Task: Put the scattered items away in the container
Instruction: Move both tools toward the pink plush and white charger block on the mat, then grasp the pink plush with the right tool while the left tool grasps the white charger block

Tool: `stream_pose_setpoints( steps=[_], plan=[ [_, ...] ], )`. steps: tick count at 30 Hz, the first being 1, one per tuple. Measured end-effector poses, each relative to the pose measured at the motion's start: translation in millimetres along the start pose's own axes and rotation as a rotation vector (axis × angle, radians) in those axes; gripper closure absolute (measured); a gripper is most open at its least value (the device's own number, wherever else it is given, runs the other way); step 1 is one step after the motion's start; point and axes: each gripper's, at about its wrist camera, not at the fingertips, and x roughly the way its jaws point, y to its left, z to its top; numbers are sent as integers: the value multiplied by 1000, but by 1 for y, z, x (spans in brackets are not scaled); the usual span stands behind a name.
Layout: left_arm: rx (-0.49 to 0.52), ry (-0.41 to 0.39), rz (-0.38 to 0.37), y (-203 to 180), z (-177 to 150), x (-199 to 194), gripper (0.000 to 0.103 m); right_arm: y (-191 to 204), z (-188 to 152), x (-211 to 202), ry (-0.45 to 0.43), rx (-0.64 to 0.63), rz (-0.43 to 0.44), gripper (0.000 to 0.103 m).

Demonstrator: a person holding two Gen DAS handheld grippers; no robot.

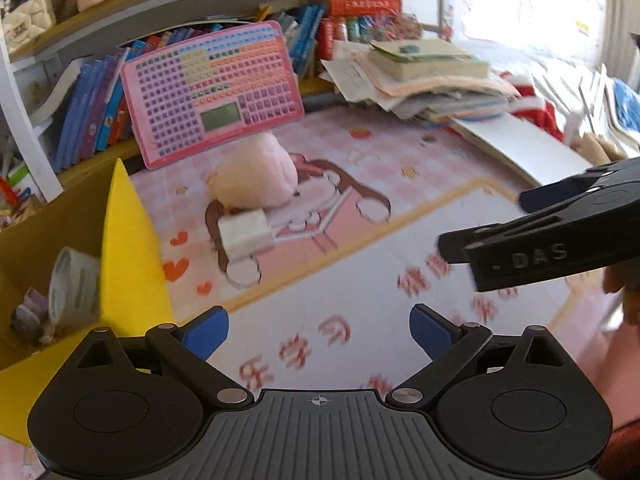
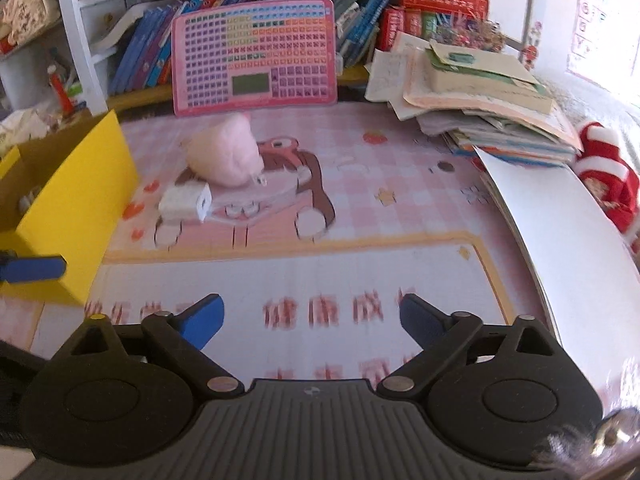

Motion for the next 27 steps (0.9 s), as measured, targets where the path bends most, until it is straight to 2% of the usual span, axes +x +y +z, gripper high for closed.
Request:
stream_pose_setpoints(
  steps=[3, 9, 13, 19, 27],
  plan=[
    [-31, -11, 40, 0, 12, 14, 7, -4, 21, 17, -13, -17, 51, 16],
    [-132, -24, 152, 11, 34, 50, 8, 1, 70, 57, -54, -127, 166, 16],
    [-158, -13, 214, 20, 43, 76, 15, 16, 96, 93, -46, -183, 234, 16],
    [-170, -9, 264, 27, 51, 107, 21, 41, 120, 140, -23, -276, 276, 16],
    [-280, 30, 303, 52, 55, 134, 21, 69, 135, 187, 18, -369, 291, 16]
  ],
)
